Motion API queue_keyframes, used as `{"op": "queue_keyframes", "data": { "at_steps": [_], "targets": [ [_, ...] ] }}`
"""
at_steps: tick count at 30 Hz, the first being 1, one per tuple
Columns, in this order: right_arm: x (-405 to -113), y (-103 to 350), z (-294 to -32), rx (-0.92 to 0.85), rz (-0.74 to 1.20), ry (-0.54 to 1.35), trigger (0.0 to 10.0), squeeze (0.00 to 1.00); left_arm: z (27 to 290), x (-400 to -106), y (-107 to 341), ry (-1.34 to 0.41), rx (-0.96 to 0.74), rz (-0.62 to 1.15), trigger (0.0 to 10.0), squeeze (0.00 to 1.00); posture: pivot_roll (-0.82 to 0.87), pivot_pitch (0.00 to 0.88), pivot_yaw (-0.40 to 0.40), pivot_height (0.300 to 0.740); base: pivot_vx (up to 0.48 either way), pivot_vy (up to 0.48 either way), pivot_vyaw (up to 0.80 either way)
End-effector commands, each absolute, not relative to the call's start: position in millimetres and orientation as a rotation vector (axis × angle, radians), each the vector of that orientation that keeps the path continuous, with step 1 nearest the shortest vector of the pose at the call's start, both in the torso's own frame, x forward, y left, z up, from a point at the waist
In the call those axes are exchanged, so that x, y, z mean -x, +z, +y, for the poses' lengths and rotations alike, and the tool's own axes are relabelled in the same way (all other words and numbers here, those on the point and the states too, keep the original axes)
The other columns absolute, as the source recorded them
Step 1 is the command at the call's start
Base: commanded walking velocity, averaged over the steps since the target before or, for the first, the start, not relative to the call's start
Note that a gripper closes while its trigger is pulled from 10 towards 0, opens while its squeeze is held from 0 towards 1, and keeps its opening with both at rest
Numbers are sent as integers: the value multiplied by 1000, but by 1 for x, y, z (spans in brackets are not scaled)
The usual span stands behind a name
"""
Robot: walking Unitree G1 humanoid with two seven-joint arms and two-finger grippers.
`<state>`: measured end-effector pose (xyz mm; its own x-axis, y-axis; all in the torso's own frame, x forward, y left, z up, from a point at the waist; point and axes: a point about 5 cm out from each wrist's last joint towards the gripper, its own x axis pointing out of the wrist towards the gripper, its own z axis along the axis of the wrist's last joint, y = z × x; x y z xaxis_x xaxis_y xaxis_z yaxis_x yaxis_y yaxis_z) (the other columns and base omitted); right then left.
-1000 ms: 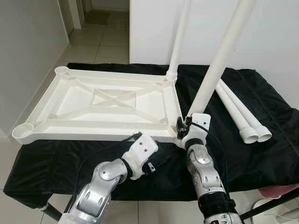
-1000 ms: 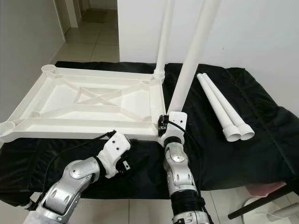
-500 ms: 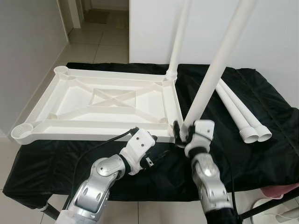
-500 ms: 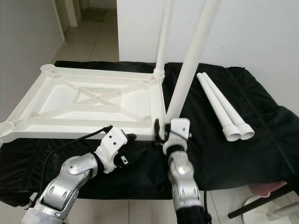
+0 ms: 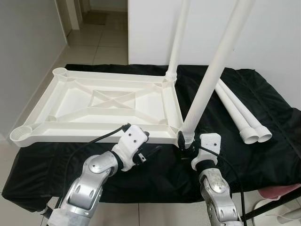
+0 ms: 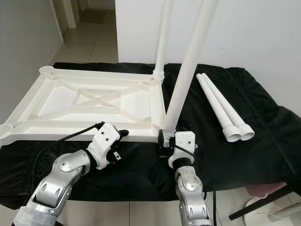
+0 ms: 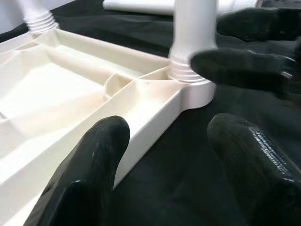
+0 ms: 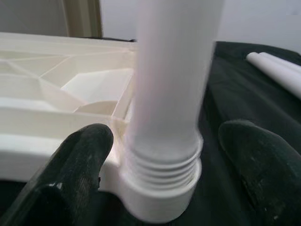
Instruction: Building children table
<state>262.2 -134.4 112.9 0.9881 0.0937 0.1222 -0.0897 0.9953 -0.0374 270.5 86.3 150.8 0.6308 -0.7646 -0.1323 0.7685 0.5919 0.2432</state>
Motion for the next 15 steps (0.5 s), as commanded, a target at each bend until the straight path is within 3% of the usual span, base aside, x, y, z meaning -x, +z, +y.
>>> {"op": "queue_keyframes", "data": {
  "at_steps": [1,2,8,9,12,13,14,15],
  "targets": [
    [-259,114,-133,37,-136,108,8588,0,91,-276,151,-831,-289,11,10000,0,-4,10,-26,740,0,0,0],
    [-257,113,-131,42,-132,123,9961,0,93,-278,152,-823,-292,10,10000,0,-4,10,-26,740,0,0,0],
    [-253,110,-124,45,-117,192,10000,0,95,-281,153,-810,-297,9,10000,0,-15,11,-22,740,0,0,0],
    [-252,110,-121,42,-116,221,392,0,93,-281,152,-814,-296,8,10000,0,-17,12,-22,740,0,0,0],
    [-252,110,-120,39,-117,247,392,0,90,-280,152,-819,-294,7,10000,0,-17,12,-22,740,0,0,0],
    [-252,111,-119,41,-114,261,6627,0,89,-280,152,-821,-290,7,10000,0,-18,14,-24,740,0,0,0],
    [-252,111,-119,41,-114,261,6627,0,89,-280,152,-821,-290,7,10000,0,-18,14,-24,740,0,0,0],
    [-252,111,-119,41,-108,278,10000,0,88,-279,151,-823,-287,7,10000,0,-19,13,-26,740,0,0,0]
  ]
}}
